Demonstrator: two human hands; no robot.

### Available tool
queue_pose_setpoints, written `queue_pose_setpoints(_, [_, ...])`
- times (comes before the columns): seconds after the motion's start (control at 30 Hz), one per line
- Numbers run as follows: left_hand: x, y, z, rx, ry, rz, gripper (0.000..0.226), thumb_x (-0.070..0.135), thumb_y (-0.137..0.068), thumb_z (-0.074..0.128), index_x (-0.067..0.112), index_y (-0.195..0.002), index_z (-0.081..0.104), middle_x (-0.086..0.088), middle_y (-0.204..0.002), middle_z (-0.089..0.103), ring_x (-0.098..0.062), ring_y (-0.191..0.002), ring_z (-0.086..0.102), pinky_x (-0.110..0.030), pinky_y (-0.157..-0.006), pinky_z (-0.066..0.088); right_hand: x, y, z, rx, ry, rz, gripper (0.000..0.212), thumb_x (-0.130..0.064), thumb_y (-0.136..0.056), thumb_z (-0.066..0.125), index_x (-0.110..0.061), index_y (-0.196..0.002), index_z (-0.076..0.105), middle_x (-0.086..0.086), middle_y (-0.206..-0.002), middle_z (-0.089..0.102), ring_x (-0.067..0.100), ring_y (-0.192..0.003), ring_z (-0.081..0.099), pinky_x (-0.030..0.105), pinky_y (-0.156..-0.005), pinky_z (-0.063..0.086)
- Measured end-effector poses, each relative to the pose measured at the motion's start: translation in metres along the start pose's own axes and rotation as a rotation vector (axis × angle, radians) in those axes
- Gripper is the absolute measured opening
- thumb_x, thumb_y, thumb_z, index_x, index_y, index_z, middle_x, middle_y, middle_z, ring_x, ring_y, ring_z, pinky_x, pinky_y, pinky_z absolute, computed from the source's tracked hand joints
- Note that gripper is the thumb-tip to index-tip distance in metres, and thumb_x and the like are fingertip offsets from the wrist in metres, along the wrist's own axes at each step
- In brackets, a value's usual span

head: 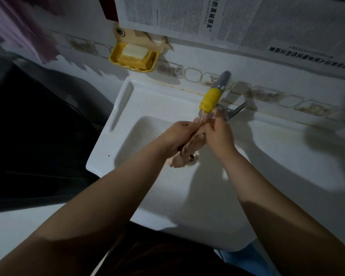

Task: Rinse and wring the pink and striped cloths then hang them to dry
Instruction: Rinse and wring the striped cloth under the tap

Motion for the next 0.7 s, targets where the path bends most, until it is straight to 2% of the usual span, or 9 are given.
queue_pose_setpoints(0.1, [0.014,-0.002,-0.018,-0.029,-0.163,0.01,0.056,0.052,-0.1,0.029,0.012,-0.106,0.067,-0.02,-0.099,0.068,-0.027,-0.084,0.061,-0.04,-0.077,0.052,-0.001,0.006,0.007,-0.3,-0.245,0.129,0.039,-0.04,-0.1,0.037,-0.011,-0.094,0.064,0.01,-0.089,0.068,0.019,-0.085,0.063,0.026,-0.073,0.046])
queue_pose_setpoints(0.2, [0.033,-0.005,-0.026,0.028,-0.43,0.066,0.065,0.056,-0.099,0.016,0.012,-0.105,0.064,-0.006,-0.088,0.062,-0.019,-0.078,0.056,-0.027,-0.061,0.042,-0.003,0.017,0.013,-0.562,-0.097,0.089,0.032,-0.038,-0.092,0.056,-0.014,-0.072,0.063,-0.004,-0.061,0.064,0.006,-0.057,0.059,0.016,-0.054,0.044])
queue_pose_setpoints(0.27, [0.04,-0.008,-0.023,0.023,-0.519,0.127,0.07,0.055,-0.1,0.011,0.006,-0.107,0.061,-0.008,-0.092,0.062,-0.018,-0.077,0.057,-0.024,-0.058,0.042,-0.005,0.018,0.012,-0.532,-0.162,0.068,0.034,-0.037,-0.093,0.055,-0.012,-0.072,0.063,-0.001,-0.061,0.063,0.005,-0.053,0.059,0.017,-0.056,0.046])
queue_pose_setpoints(0.37, [0.022,-0.006,-0.014,-0.156,-0.392,0.14,0.069,0.057,-0.098,0.014,0.006,-0.102,0.06,-0.011,-0.095,0.063,-0.014,-0.077,0.058,-0.014,-0.066,0.047,-0.009,0.009,0.004,-0.362,-0.357,0.106,0.043,-0.043,-0.093,0.052,-0.004,-0.09,0.069,0.01,-0.085,0.072,0.018,-0.077,0.068,0.027,-0.077,0.055])
queue_pose_setpoints(0.43, [-0.004,-0.007,-0.014,-0.218,-0.231,0.142,0.056,0.059,-0.093,0.035,0.009,-0.098,0.061,-0.01,-0.09,0.062,-0.015,-0.08,0.057,-0.027,-0.079,0.047,-0.001,-0.001,-0.001,-0.231,-0.472,0.203,0.039,-0.047,-0.083,0.057,-0.012,-0.095,0.07,0.01,-0.093,0.073,0.023,-0.09,0.069,0.041,-0.088,0.054])
queue_pose_setpoints(0.47, [-0.016,-0.007,-0.015,-0.2,-0.164,0.174,0.043,0.05,-0.093,0.047,0.008,-0.093,0.06,-0.008,-0.084,0.06,-0.015,-0.078,0.055,-0.031,-0.079,0.046,0.001,-0.004,-0.003,-0.195,-0.537,0.244,0.04,-0.048,-0.079,0.058,-0.014,-0.096,0.07,0.009,-0.093,0.072,0.024,-0.09,0.069,0.044,-0.088,0.054])
queue_pose_setpoints(0.53, [-0.036,-0.01,-0.017,-0.094,-0.035,0.217,0.034,0.033,-0.095,0.055,0.0,-0.086,0.059,-0.009,-0.077,0.056,-0.017,-0.074,0.051,-0.034,-0.076,0.043,0.006,-0.008,-0.006,-0.135,-0.645,0.327,0.043,-0.054,-0.077,0.059,-0.016,-0.094,0.07,0.007,-0.092,0.073,0.023,-0.088,0.069,0.041,-0.083,0.055])
queue_pose_setpoints(0.6, [-0.04,-0.009,-0.019,0.049,0.17,0.175,0.048,0.038,-0.093,0.056,-0.01,-0.088,0.061,-0.014,-0.077,0.056,-0.022,-0.072,0.052,-0.036,-0.072,0.044,0.008,-0.009,-0.009,-0.052,-0.677,0.387,0.039,-0.053,-0.085,0.057,-0.016,-0.084,0.069,0.003,-0.086,0.072,0.019,-0.083,0.069,0.035,-0.079,0.055])
queue_pose_setpoints(0.7, [-0.031,-0.011,-0.021,0.304,0.266,0.055,0.048,0.039,-0.096,0.051,-0.002,-0.074,0.065,-0.014,-0.062,0.059,-0.023,-0.061,0.055,-0.034,-0.064,0.045,-0.005,0.004,-0.002,0.005,-0.448,0.241,0.035,-0.037,-0.091,0.053,-0.017,-0.063,0.058,-0.004,-0.063,0.06,0.005,-0.059,0.056,0.025,-0.06,0.043])
Point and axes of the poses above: each hand's wrist, its own y-axis away from the middle knuckle, its own z-axis out of the palm, x = y × z, the point moved 4 cm from there along -y, towards the middle knuckle
